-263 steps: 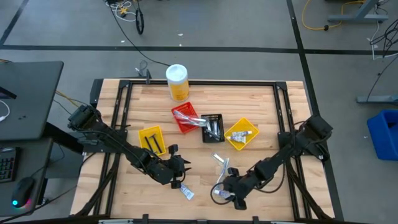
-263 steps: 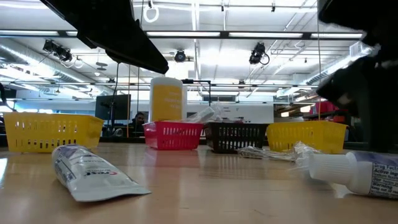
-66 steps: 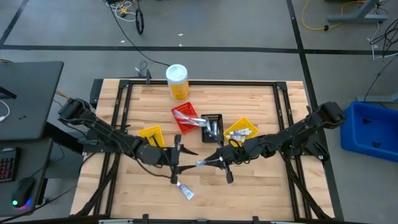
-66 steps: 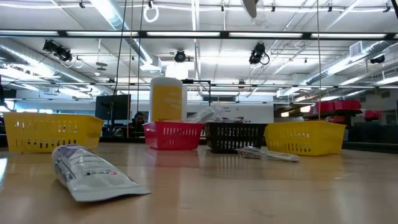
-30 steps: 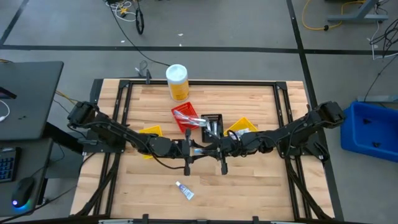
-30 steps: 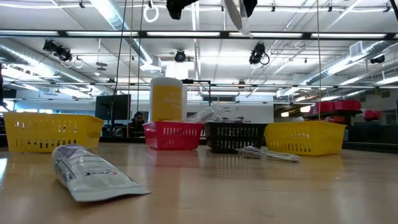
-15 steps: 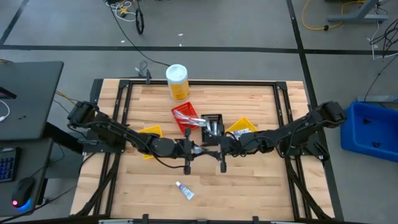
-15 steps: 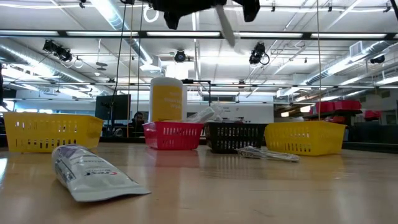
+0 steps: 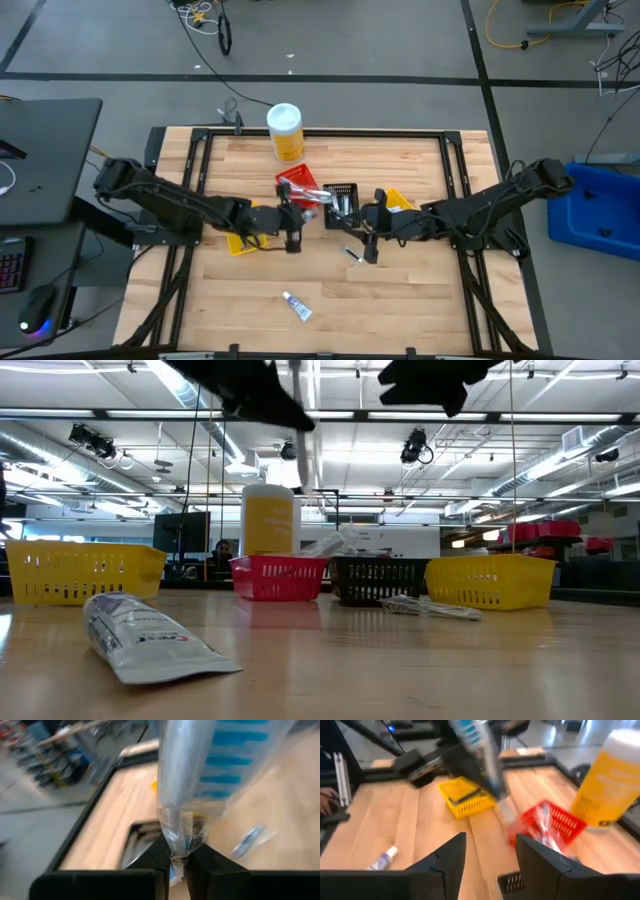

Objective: Pick & Place Travel size toiletries
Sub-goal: Put the blue toothbrush into the red bin

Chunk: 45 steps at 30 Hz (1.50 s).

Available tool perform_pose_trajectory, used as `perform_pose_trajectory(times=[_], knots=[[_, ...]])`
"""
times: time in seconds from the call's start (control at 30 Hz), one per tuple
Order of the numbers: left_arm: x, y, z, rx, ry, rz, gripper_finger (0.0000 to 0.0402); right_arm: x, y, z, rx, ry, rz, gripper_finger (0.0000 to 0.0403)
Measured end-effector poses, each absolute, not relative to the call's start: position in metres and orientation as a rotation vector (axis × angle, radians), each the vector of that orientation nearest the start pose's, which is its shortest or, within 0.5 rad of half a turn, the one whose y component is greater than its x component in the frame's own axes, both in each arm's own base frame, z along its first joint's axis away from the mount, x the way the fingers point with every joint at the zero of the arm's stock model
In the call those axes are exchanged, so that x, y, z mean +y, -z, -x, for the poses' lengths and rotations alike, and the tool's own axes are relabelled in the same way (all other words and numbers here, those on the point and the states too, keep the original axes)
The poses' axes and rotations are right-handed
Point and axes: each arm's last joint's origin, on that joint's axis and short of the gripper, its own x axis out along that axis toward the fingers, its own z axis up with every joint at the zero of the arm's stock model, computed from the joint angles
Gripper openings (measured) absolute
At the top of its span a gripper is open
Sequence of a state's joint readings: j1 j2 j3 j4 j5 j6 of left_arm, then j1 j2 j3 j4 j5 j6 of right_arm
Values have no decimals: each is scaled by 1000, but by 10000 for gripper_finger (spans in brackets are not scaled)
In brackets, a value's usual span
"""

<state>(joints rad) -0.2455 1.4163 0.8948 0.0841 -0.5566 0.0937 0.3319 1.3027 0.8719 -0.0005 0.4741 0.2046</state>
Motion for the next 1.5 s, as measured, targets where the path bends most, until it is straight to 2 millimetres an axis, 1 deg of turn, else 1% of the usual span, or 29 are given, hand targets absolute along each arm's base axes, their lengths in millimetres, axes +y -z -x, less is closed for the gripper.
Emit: perform_pose_trajectory(times=[0.1, 0.17, 0.27, 0.33, 0.43, 0.5, 0.6, 0.63, 0.77, 0.9, 1.07, 1.2, 1.33, 1.5], knots=[[-37, -250, -299, 501, -365, -298, 34, 80, -267, -271, 412, 184, -43, 185], [-18, -245, -298, 568, -421, -306, 30, 80, -266, -273, 415, 182, -41, 188], [9, -241, -296, 633, -504, -303, 31, 80, -264, -272, 435, 183, -32, 188], [24, -240, -294, 674, -526, -341, 35, 80, -263, -271, 446, 186, -27, 185], [46, -238, -293, 718, -485, -382, 37, 80, -262, -271, 450, 186, -25, 182], [58, -234, -294, 730, -432, -357, 34, 80, -262, -271, 458, 186, -22, 180], [72, -225, -298, 747, -400, -322, 33, 80, -262, -271, 456, 185, -23, 178], [76, -218, -298, 783, -395, -330, 34, 80, -262, -271, 458, 185, -22, 179], [83, -196, -306, 868, -367, -398, 42, 80, -261, -270, 465, 186, -19, 182], [84, -185, -312, 875, -325, -406, 44, 80, -260, -270, 475, 180, -17, 182], [83, -181, -312, 893, -307, -407, 49, 80, -260, -270, 481, 179, -14, 177], [84, -180, -312, 907, -283, -451, 64, 80, -259, -269, 488, 179, -11, 177], [84, -180, -312, 919, -268, -509, 94, 80, -259, -269, 489, 179, -11, 179], [83, -181, -311, 954, -304, -595, 143, 80, -259, -269, 493, 177, -10, 174]])
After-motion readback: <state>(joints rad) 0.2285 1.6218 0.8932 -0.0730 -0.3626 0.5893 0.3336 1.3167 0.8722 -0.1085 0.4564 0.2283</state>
